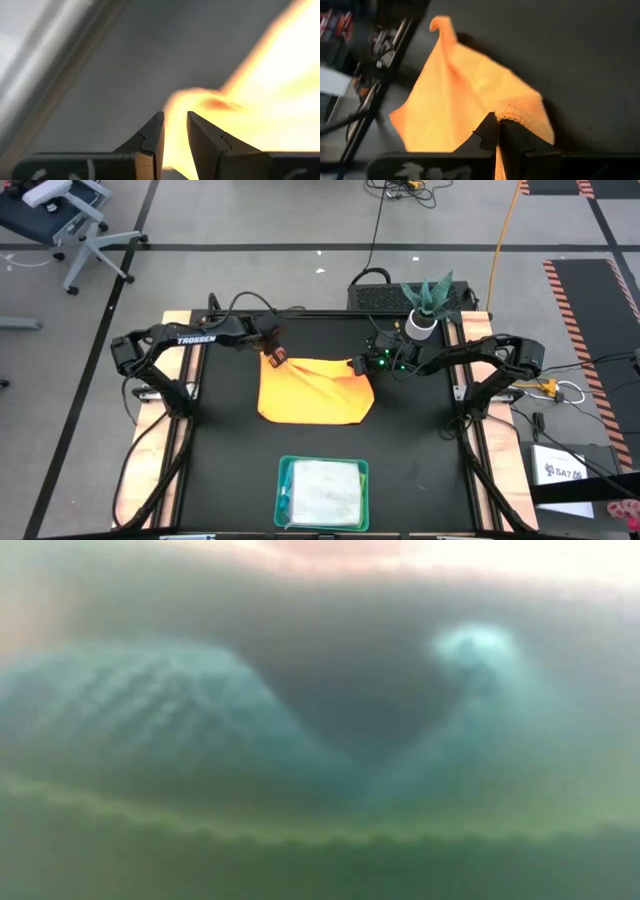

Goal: Fold microfiber towels
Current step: Fold the orange microfiber cloth

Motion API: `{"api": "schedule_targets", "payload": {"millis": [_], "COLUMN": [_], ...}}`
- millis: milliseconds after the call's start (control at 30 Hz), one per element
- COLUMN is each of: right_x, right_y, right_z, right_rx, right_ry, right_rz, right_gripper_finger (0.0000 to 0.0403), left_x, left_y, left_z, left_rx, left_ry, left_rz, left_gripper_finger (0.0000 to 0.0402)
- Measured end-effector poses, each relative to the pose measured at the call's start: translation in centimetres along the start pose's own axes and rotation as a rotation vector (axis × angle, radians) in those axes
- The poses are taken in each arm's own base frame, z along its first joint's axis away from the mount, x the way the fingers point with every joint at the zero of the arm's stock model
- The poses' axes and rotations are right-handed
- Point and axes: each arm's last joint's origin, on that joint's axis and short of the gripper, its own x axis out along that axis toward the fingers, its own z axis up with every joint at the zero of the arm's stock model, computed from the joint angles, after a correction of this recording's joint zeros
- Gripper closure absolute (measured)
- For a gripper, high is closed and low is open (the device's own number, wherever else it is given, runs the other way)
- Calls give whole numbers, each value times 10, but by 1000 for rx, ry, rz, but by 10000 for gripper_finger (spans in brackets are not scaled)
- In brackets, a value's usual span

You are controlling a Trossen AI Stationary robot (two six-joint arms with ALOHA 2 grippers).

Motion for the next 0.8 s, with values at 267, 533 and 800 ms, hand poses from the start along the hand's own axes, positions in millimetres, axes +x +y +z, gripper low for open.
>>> {"api": "schedule_targets", "payload": {"millis": [267,533,800], "right_x": [-4,-9,-9], "right_y": [-15,-33,-31], "right_z": [18,31,34], "right_rx": [160,221,139], "right_ry": [-144,-167,-186], "right_rz": [-93,-153,-128], "right_gripper_finger": [403,403,362], "left_x": [-8,-20,-24], "left_y": [-50,-86,-94], "left_z": [-21,-31,-34], "left_rx": [111,97,128], "left_ry": [73,66,44], "left_rz": [-119,-171,-130], "left_gripper_finger": [316,316,316]}}
